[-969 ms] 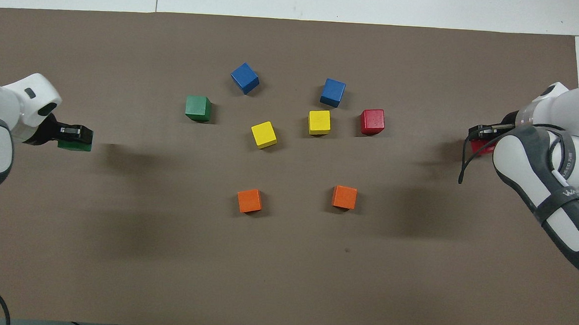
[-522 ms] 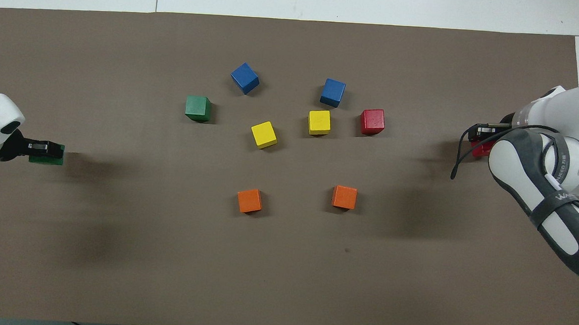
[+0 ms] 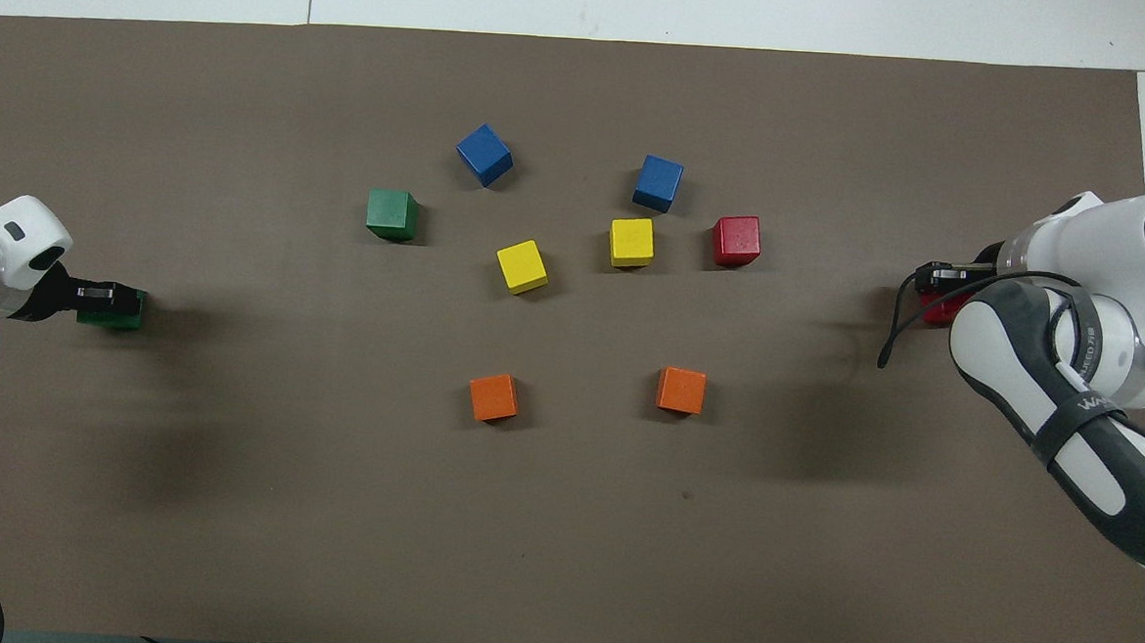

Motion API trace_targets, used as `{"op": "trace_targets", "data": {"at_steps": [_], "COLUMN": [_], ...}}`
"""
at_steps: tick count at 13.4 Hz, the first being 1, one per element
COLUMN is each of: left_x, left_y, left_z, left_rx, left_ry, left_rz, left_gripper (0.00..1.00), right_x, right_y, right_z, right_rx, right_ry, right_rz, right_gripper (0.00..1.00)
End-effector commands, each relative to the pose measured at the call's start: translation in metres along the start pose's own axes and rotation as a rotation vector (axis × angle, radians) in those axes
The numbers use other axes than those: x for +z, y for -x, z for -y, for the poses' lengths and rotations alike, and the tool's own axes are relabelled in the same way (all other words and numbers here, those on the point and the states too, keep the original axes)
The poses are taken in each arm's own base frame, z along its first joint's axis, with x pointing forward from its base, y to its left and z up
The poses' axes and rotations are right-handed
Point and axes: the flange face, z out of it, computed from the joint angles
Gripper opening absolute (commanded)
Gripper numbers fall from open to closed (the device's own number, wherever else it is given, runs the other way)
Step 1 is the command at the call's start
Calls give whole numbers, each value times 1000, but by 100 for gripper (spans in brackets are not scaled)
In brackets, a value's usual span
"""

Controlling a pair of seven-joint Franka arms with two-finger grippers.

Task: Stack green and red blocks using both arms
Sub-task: 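Lower and release the green block while the right gripper releases red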

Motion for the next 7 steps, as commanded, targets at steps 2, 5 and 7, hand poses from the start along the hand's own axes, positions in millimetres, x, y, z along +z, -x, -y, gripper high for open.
{"op": "trace_targets", "data": {"at_steps": [2, 5, 7], "left_x": [-2, -26, -77], "left_y": [2, -9, -41], "left_z": [3, 5, -18], "left_rx": [61, 89, 131], "left_ry": [0, 5, 11], "left_rz": [-19, 1, 10], "left_gripper": [100, 100, 100], "right_x": [4, -25, -73], "right_y": [11, 5, -7], "right_z": [1, 2, 9], "right_rx": [1, -5, -15], "right_ry": [9, 18, 25], "right_rz": [7, 6, 30], "right_gripper": [100, 100, 100]}}
